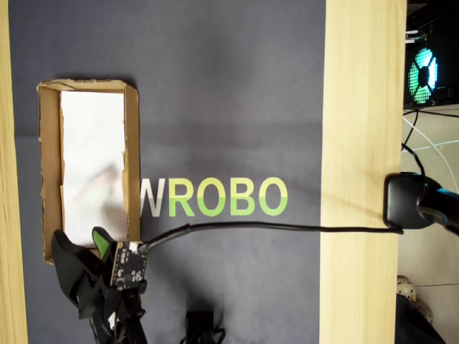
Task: Put the block into the box.
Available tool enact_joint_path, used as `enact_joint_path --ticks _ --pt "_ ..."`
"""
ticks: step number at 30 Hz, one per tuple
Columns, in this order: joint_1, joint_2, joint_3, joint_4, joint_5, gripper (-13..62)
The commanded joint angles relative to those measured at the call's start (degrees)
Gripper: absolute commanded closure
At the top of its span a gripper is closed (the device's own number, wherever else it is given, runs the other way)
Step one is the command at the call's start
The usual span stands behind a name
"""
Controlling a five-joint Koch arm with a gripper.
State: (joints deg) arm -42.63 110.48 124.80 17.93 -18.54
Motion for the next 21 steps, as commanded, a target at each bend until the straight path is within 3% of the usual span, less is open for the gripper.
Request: enact_joint_path --ticks 1,9,21 --pt "0.09 0.97 -3.52 -1.67 -5.98 15.4" --pt "3.43 1.23 -3.69 -2.29 -5.98 15.4" --pt "20.92 6.15 -1.14 -2.29 -5.98 14.7"
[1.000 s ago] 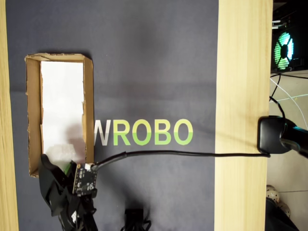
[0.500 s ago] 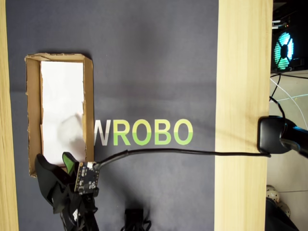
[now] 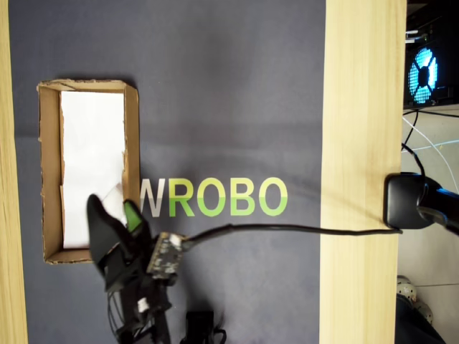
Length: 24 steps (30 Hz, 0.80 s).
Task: Put the block into the box.
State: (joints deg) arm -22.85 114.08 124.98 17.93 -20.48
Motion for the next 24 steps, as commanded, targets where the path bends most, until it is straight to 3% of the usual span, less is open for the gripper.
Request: enact_joint_path --ticks 1,8,24 --pt "2.46 3.34 -0.79 -2.29 -4.04 14.8" --pt "12.92 6.86 3.52 -2.29 -5.89 14.9" --pt "20.92 22.15 18.11 -6.86 -8.96 14.8"
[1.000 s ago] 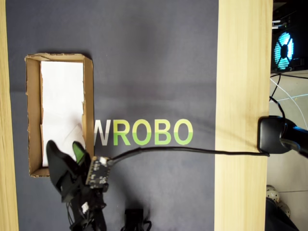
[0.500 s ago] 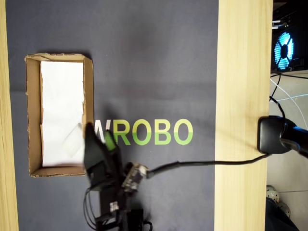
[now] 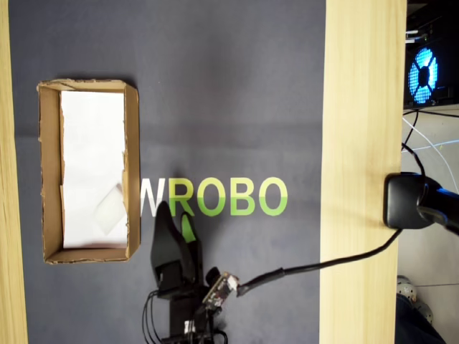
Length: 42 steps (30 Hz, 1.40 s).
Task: Put the block into the box.
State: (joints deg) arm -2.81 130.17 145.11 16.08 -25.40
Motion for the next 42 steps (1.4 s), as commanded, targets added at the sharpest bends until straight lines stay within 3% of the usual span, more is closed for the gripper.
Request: enact_joint_path --ticks 1,7,12,29,42 --pt "1.85 6.15 -1.67 -5.01 -4.13 14.8" --pt "4.75 6.24 0.09 -7.03 -2.81 14.2" --pt "4.83 6.24 9.67 -24.70 -0.70 14.2" --pt "3.69 6.24 31.38 -58.10 5.98 15.2" --pt "0.88 6.06 33.05 -56.78 6.77 14.1"
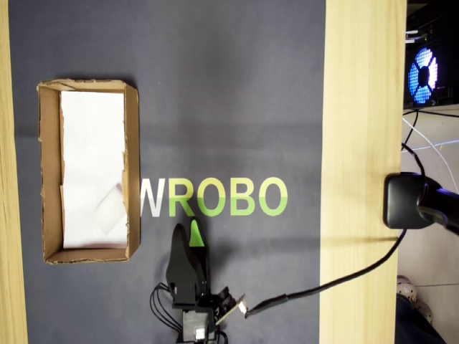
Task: Put the block into the box.
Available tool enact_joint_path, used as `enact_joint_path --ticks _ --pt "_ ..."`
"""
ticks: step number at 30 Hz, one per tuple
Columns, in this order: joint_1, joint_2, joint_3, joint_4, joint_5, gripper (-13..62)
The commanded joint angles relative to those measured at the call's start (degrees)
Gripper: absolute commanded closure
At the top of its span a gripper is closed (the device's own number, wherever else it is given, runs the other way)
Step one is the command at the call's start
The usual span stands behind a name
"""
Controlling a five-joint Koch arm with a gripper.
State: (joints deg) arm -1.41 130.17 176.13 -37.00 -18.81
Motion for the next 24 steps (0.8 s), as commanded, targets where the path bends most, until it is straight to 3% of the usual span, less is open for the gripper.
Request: enact_joint_path --ticks 1,20,24 --pt "-0.62 6.06 2.02 -1.76 1.67 14.1" --pt "-0.62 5.98 2.02 0.97 5.62 14.0" --pt "0.00 5.89 2.02 1.67 11.43 14.2"
